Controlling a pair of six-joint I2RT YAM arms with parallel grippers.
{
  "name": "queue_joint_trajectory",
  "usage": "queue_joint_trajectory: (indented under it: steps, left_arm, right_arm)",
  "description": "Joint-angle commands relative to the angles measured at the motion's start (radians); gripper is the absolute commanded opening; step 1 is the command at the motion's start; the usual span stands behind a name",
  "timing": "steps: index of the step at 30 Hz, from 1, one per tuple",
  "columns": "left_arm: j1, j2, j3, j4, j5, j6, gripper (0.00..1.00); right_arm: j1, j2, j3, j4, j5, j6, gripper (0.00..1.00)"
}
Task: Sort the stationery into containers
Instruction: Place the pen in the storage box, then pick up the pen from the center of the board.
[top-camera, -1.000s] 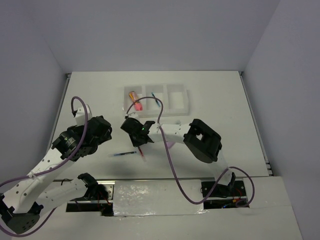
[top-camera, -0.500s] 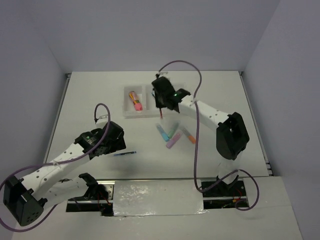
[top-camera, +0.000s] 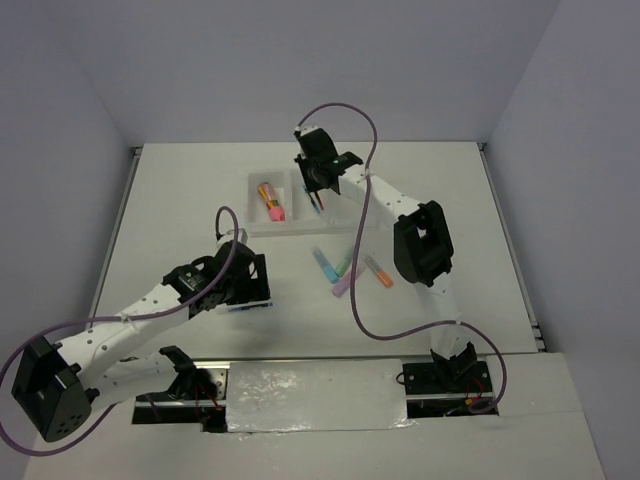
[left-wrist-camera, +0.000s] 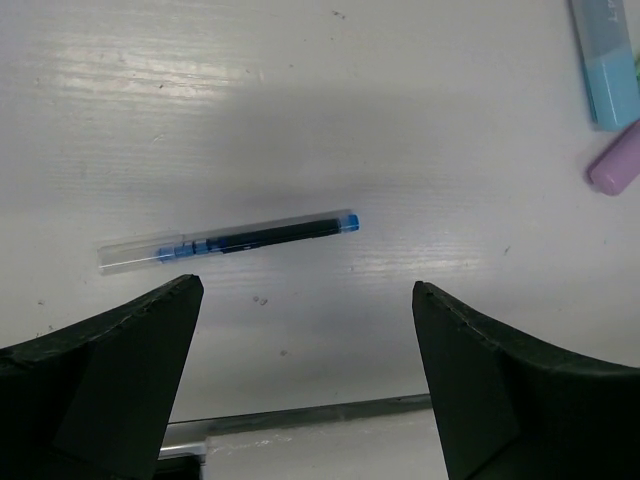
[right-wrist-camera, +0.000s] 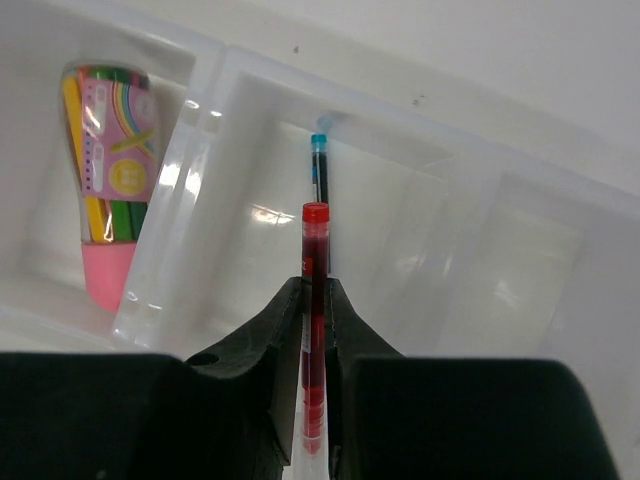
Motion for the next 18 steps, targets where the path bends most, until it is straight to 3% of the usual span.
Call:
queue_joint_trajectory:
  steps: [1, 4, 5, 8, 12, 18]
  left_arm:
    - [-0.007, -0.034, -0.008, 0.050, 0.044, 0.059, 0.99]
    - [-0.008, -0.042, -0.012, 0.032, 0.046, 0.064, 0.99]
    - [-0.008, -0.043, -0.014, 0.023, 0.040, 0.056, 0.99]
    - [-0.008, -0.037, -0.016, -0.017, 0.018, -0.002, 0.99]
    - [-0.008, -0.036, -0.019, -0.042, 0.012, -0.163, 0.99]
    - [-0.050, -0.083, -0.020, -0.187, -0.093, -0.682, 0.99]
  right_arm:
    - [-0.007, 0.024, 0.062, 0.038, -0.048, -0.084, 0.10]
    - [-0.008, 0.041, 0.062, 0.058, -0.074, -0.084, 0.20]
    - [-0.008, 0.049, 0.067, 0.057, -0.085, -0.084, 0.37]
    - [-0.010, 0.045, 0.067, 0.060, -0.100, -0.084, 0.63]
    - [-0.008, -0.033, 0.036, 0.069, -0.133, -0.084, 0.79]
    - [-0.008, -0.294, -0.149, 0.109, -0.159, 0.007, 0.80]
